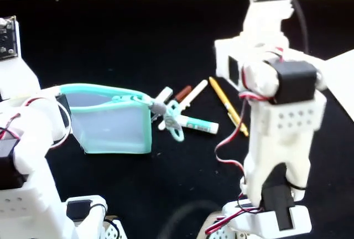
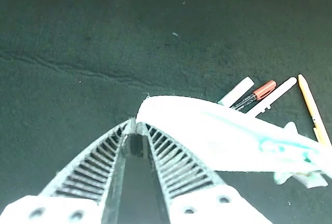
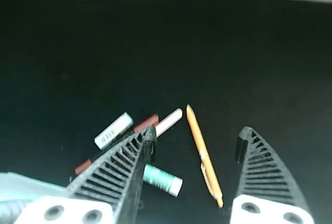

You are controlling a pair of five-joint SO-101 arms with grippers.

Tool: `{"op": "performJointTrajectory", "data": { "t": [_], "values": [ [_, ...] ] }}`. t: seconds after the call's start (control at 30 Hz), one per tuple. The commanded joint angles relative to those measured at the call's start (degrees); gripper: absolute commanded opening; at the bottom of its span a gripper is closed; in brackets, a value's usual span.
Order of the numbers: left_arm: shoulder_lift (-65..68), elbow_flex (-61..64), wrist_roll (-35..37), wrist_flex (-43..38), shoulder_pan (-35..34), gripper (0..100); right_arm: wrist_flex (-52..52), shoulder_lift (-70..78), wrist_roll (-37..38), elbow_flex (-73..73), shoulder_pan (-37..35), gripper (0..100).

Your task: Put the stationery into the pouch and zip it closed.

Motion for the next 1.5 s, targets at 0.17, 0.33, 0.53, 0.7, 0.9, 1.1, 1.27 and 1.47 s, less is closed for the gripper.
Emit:
{"op": "performJointTrajectory", "data": {
  "t": [0.17,0.33,0.53,0.7,0.9,1.1,1.27,1.47],
  "values": [
    [0.13,0.04,-0.26,0.70,0.48,1,0.31,-1.10,-1.76,14.29,1.19,25.5],
    [0.13,0.04,-0.26,0.70,0.48,1,-7.52,-1.36,-7.47,27.65,1.54,25.2],
    [0.13,0.04,-0.26,0.70,0.48,1,-21.85,-1.01,4.31,43.30,1.63,25.2],
    [0.13,0.13,-0.18,0.70,0.48,1,-32.75,-0.84,10.99,52.53,2.59,25.2],
    [0.13,0.13,-0.18,0.70,0.48,1,-46.02,-0.75,11.78,63.52,4.53,25.2],
    [0.13,0.13,0.00,0.79,0.48,1,-48.40,6.02,15.12,64.75,6.02,25.2],
    [0.13,0.13,0.00,0.79,0.48,1,-48.31,14.64,14.77,58.51,6.11,25.2],
    [0.13,0.13,0.00,0.79,0.40,1,-47.96,24.48,15.03,50.59,7.34,25.1]
  ]
}}
